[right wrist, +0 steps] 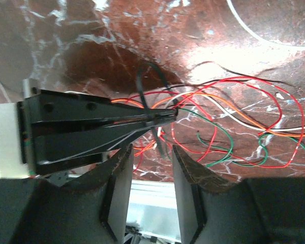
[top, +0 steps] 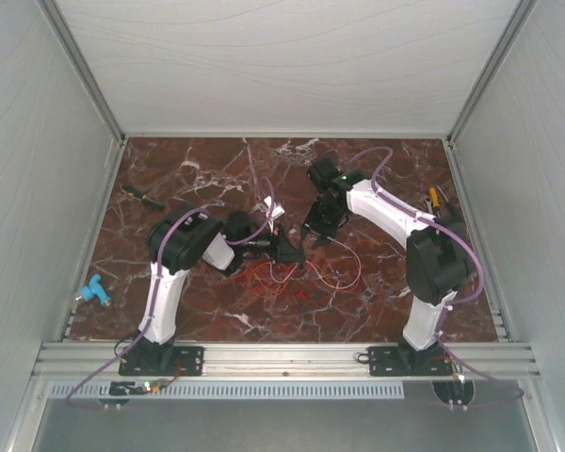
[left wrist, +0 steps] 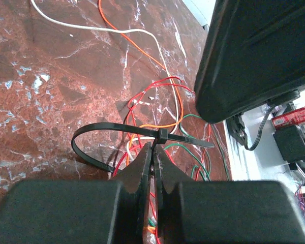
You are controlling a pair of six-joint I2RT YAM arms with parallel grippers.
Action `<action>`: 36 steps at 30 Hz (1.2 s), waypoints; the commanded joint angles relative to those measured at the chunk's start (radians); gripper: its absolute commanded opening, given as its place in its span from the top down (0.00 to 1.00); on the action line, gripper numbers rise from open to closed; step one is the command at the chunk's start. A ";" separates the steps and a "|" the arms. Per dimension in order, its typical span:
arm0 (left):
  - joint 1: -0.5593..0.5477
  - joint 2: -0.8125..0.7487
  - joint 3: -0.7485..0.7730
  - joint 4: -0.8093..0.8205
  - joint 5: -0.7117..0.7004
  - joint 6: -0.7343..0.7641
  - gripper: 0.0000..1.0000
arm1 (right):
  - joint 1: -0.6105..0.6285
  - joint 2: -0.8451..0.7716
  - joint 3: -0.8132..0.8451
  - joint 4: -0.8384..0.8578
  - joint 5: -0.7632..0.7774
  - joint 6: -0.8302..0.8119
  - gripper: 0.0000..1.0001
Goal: Zip-tie the wires
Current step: Tie the cable at the center of the board.
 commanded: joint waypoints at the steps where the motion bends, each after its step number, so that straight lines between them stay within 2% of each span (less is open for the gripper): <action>1: -0.001 -0.020 0.001 0.073 -0.014 0.059 1.00 | 0.001 0.012 -0.054 0.044 -0.025 -0.016 0.67; 5: 0.000 -0.006 0.000 0.129 -0.001 0.027 1.00 | -0.012 -0.011 -0.139 0.164 -0.106 -0.034 0.69; 9: 0.005 0.022 -0.005 0.230 0.007 -0.040 1.00 | -0.066 -0.081 -0.296 0.408 -0.245 0.000 0.68; 12: 0.006 0.034 -0.003 0.244 0.018 -0.056 1.00 | -0.108 -0.131 -0.399 0.597 -0.324 0.025 0.67; 20: 0.012 0.052 0.008 0.270 0.057 -0.081 1.00 | -0.147 -0.145 -0.508 0.830 -0.456 0.073 0.68; 24: 0.012 0.060 0.014 0.278 0.067 -0.089 1.00 | -0.160 -0.151 -0.532 0.893 -0.473 0.102 0.63; 27: 0.015 0.065 0.016 0.277 0.066 -0.092 1.00 | -0.178 -0.166 -0.558 0.915 -0.472 0.127 0.64; 36: 0.020 0.065 0.020 0.271 0.056 -0.082 1.00 | -0.177 -0.194 -0.601 0.819 -0.492 0.152 0.64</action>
